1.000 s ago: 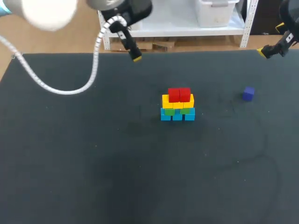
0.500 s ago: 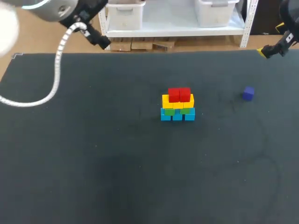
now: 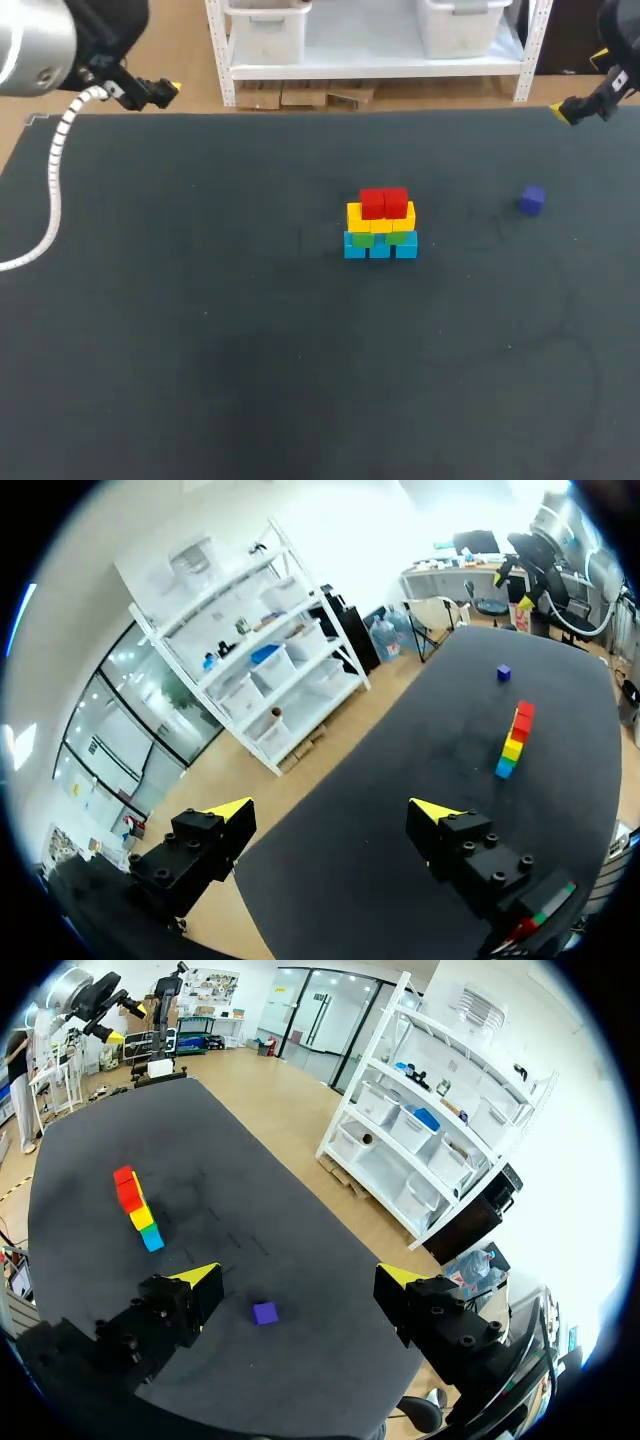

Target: Place the blue cubes, place green cubes on the blue cubes, place the yellow cubes on the green cubes, then place the red cubes on the yellow cubes, and place purple cube on the red cubes.

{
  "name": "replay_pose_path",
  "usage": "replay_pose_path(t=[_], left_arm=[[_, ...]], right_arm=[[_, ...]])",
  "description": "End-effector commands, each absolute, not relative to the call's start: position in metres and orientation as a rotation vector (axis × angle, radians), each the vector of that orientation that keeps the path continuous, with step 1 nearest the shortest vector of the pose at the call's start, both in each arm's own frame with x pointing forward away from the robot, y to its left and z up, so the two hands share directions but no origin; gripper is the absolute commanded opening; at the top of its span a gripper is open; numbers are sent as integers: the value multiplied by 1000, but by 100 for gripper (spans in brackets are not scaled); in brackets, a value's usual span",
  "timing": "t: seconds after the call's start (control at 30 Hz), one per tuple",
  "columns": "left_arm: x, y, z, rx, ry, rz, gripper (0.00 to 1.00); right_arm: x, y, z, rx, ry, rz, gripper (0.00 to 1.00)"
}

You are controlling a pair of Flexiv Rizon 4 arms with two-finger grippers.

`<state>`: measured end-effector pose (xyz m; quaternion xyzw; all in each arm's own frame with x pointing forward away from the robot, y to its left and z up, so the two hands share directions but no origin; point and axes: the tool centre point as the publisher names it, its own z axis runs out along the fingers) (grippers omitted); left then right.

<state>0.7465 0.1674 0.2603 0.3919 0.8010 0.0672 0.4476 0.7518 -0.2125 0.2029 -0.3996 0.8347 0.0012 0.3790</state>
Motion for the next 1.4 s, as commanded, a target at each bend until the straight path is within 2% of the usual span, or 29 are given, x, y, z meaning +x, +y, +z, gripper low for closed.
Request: replay_pose_path(t=[0.03, 0.63, 0.77, 1.4], left_arm=[[745, 170, 260, 969, 1919, 132, 100], [746, 169, 262, 967, 1920, 116, 100], [746, 169, 262, 967, 1920, 116, 100], [746, 169, 262, 967, 1920, 116, 100]], right_arm=[[748, -211, 202, -972, 2115, -78, 100], [748, -211, 202, -972, 2115, -78, 100], [752, -201, 190, -1132, 2137, -123, 100], [750, -197, 112, -1602, 2305, 193, 100]])
